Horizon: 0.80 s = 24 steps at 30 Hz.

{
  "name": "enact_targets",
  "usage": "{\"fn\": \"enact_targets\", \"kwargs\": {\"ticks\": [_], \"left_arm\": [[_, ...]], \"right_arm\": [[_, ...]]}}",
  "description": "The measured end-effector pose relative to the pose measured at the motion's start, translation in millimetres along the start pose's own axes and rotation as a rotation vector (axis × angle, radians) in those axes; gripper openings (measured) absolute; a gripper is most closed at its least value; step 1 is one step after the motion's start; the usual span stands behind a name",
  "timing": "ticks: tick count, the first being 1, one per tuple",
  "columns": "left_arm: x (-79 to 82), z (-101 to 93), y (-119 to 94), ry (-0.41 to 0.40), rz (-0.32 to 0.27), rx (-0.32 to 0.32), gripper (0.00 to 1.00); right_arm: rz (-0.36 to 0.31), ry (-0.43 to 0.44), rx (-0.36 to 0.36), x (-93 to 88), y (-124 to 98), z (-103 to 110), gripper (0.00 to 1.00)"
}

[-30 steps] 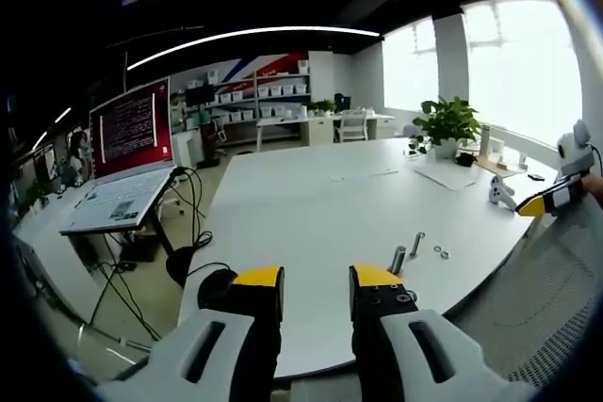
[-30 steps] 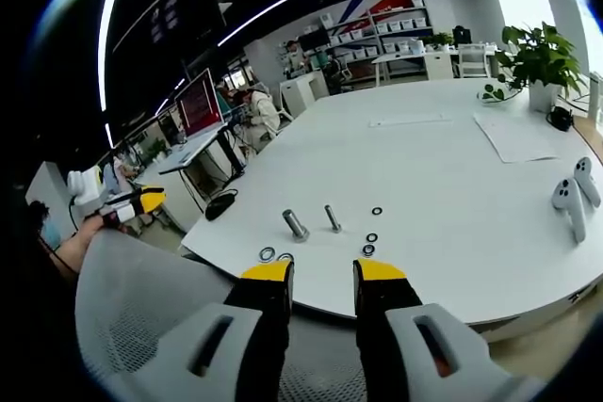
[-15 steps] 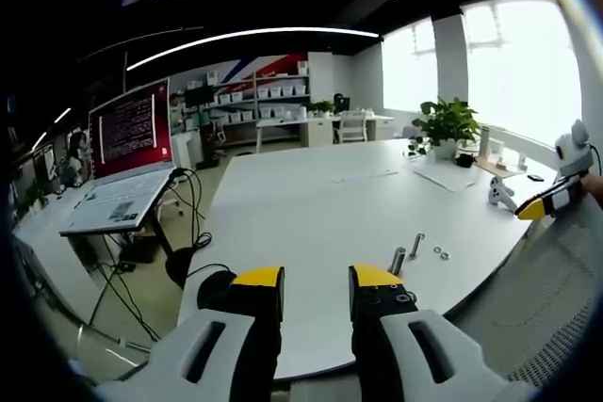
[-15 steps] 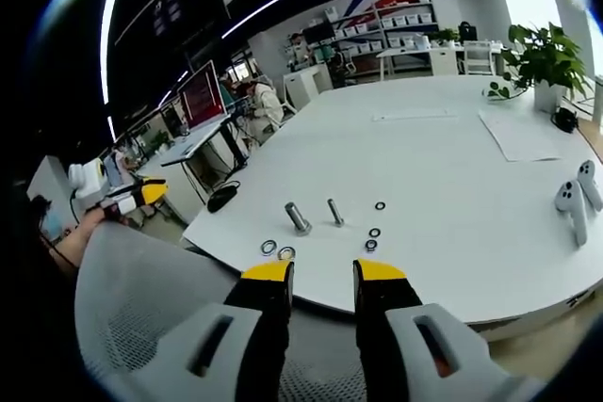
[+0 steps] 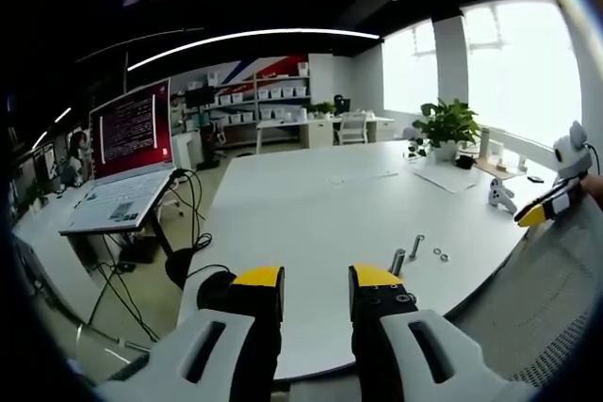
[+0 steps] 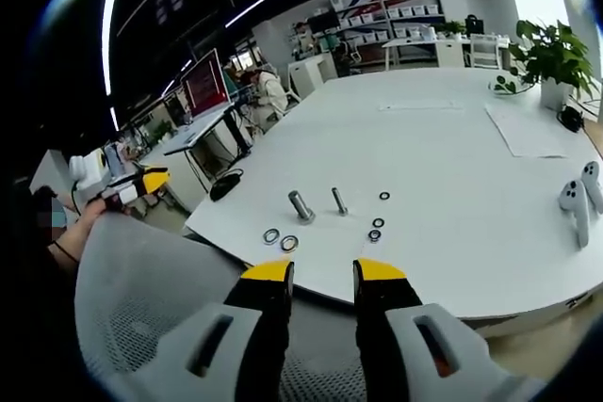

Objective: Place the washer onto the threaded stud by aligning its center hole with the stud, sliding it down to the base, and recovering from edge contact or off-axis alignment until the washer reaches the visible bottom stop.

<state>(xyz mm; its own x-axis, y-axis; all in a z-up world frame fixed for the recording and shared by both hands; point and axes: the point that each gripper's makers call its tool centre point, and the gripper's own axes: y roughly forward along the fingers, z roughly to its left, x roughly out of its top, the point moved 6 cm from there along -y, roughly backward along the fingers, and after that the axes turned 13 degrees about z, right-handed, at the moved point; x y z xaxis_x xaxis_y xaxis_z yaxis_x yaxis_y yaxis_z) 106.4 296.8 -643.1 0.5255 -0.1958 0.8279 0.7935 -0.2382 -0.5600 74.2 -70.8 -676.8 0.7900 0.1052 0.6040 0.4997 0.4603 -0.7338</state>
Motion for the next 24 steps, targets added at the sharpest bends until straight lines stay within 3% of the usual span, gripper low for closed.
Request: {"fn": "enact_targets", "kwargs": {"ticks": [16, 24], "left_arm": [[-0.1, -0.2, -0.8, -0.001, -0.002, 0.001, 0.26], [1.1, 0.0, 1.0, 0.004, 0.001, -0.008, 0.25]], "right_arm": [[-0.003, 0.005, 0.002, -1.1, -1.2, 3.0, 0.28], [0.040, -0.036, 0.012, -0.4, 1.2, 6.0, 0.28]]}}
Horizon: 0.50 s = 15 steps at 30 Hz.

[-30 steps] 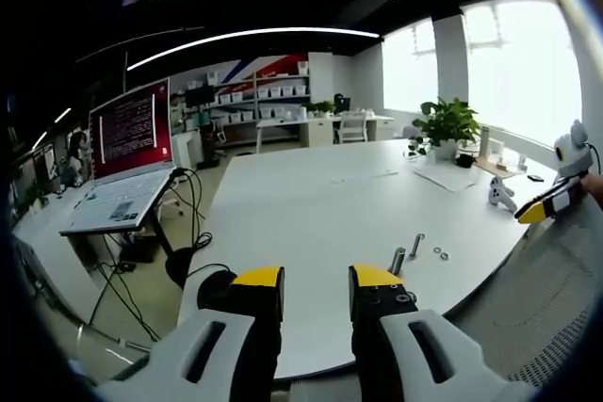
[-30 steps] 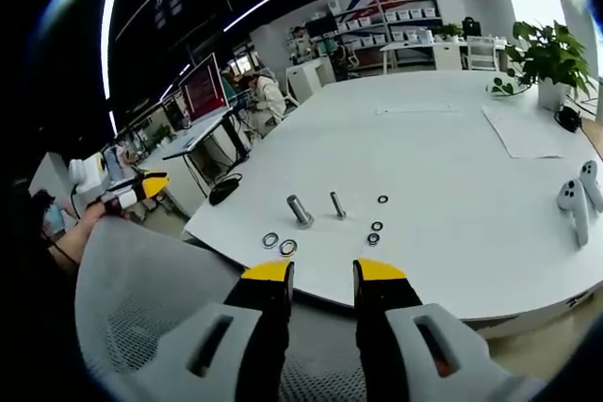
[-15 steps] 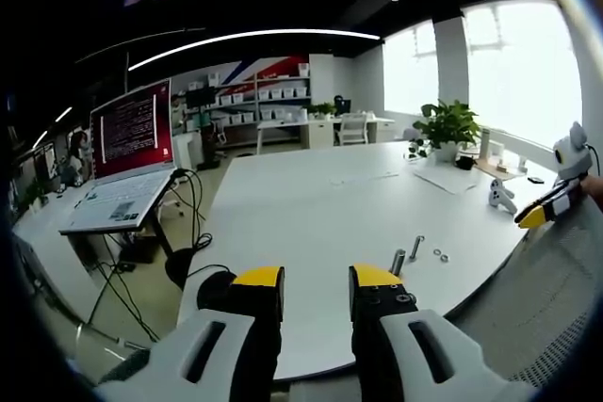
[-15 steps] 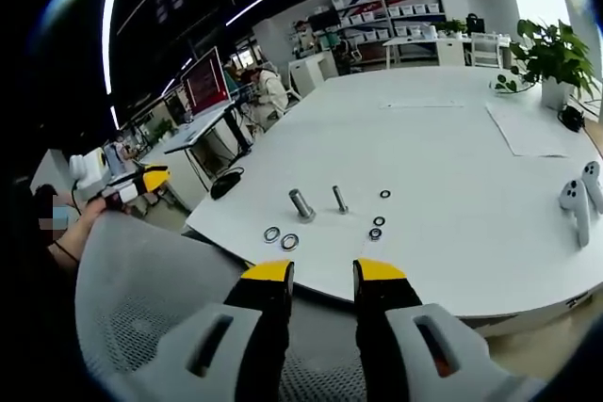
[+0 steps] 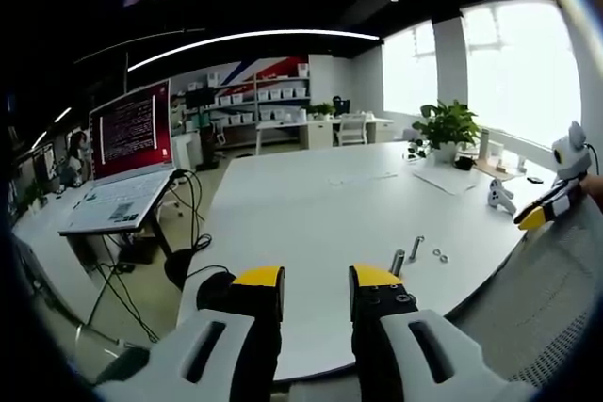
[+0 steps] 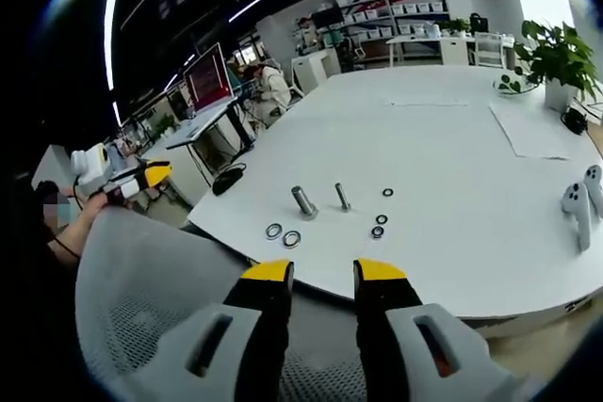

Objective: Place the washer onto the threaded stud by aligning its center hole with the stud, sliding it down to the base, and recovering from edge contact or off-axis alignment until the washer reaches the visible bottom stop.

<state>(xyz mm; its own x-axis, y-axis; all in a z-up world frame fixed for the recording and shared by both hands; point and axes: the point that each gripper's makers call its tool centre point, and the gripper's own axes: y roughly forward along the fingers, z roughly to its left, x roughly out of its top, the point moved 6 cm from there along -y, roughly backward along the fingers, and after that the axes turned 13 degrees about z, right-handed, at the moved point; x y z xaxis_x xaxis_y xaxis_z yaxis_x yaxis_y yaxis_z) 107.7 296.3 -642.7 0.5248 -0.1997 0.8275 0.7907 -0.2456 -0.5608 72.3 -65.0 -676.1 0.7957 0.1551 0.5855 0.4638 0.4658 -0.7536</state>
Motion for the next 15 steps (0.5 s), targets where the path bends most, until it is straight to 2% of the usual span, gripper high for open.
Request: {"fn": "enact_targets", "kwargs": {"ticks": [7, 12, 15], "left_arm": [[-0.3, 1.0, 0.5, 0.000, 0.001, 0.002, 0.25], [-0.4, 1.9, 0.5, -0.003, -0.003, 0.004, 0.25], [-0.2, 1.4, -0.2, -0.003, -0.003, 0.006, 0.25]], "right_arm": [[0.032, -0.041, 0.030, 0.0, 1.8, 1.9, 0.29], [0.092, -0.072, 0.096, -2.2, 5.4, 4.4, 0.29], [0.121, -0.111, 0.103, -2.5, 6.5, 5.2, 0.29]]}}
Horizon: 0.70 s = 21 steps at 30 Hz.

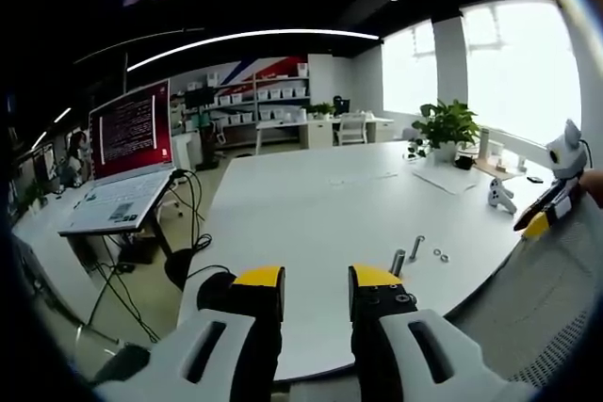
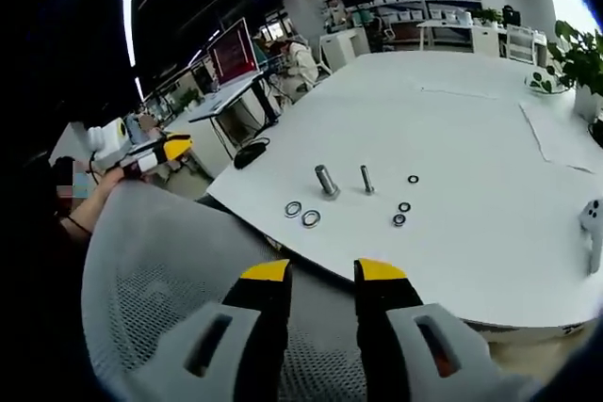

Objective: Place the washer onto the threaded stud by aligning its center hole with the stud, sliding it down to the base, and recovering from edge contact or off-axis alignment until the washer reaches the visible bottom stop.

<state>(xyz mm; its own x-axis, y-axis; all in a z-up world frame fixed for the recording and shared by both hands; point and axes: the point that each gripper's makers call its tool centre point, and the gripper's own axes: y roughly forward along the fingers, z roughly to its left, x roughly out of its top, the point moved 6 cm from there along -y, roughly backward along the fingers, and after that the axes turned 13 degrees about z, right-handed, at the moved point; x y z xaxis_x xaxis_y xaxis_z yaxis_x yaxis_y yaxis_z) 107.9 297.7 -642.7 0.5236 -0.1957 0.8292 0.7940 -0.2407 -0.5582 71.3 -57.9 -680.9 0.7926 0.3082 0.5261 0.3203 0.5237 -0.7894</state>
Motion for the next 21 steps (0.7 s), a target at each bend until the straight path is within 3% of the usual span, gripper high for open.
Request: {"fn": "enact_targets", "kwargs": {"ticks": [13, 15, 21], "left_arm": [[0.6, -1.8, -2, -0.001, -0.003, -0.002, 0.25], [0.6, -1.9, -2, 0.000, -0.004, -0.002, 0.25], [0.3, -2.7, -2, 0.004, 0.001, -0.006, 0.25]], "right_arm": [[0.105, -0.123, 0.036, 6.2, 9, -10, 0.29], [0.110, -0.183, 0.009, 10.1, 11, -17, 0.28], [0.130, -0.203, -0.027, 17.2, 25, -35, 0.28]]}}
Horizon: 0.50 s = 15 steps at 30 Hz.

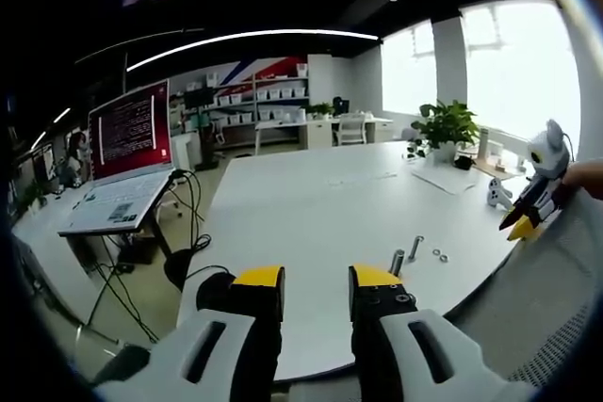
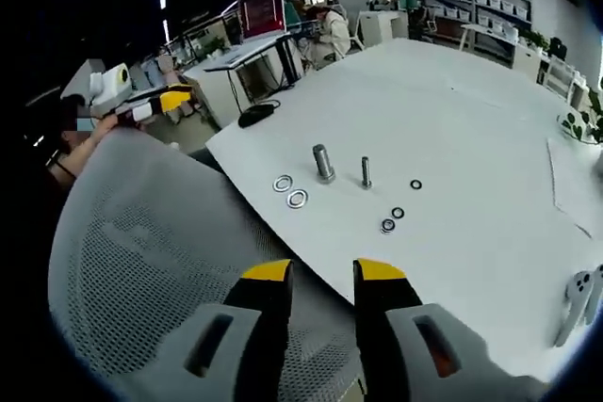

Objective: Place the washer onto the threaded stud by aligning its center hole with the stud, sliding it down to the base, and recovering from edge contact or off-axis alignment until the washer reaches the visible bottom stop.

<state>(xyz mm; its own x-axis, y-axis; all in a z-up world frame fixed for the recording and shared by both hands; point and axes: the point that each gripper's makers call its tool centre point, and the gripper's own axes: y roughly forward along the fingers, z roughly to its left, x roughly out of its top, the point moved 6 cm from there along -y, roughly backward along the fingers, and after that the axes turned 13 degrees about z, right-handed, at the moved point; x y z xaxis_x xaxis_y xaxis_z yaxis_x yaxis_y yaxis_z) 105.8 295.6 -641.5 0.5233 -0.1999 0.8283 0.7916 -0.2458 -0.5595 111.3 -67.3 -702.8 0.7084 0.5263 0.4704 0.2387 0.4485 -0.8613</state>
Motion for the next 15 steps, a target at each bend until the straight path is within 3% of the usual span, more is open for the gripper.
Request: {"fn": "enact_targets", "kwargs": {"ticks": [8, 15], "left_arm": [[-0.5, 0.1, 0, 0.000, 0.004, 0.003, 0.25], [-1.3, -0.5, -1, 0.002, 0.012, 0.001, 0.25]], "right_arm": [[0.031, -0.057, 0.028, -0.2, 35, -15, 0.27], [0.060, -0.099, -0.001, 4.4, 56, -32, 0.25]]}}
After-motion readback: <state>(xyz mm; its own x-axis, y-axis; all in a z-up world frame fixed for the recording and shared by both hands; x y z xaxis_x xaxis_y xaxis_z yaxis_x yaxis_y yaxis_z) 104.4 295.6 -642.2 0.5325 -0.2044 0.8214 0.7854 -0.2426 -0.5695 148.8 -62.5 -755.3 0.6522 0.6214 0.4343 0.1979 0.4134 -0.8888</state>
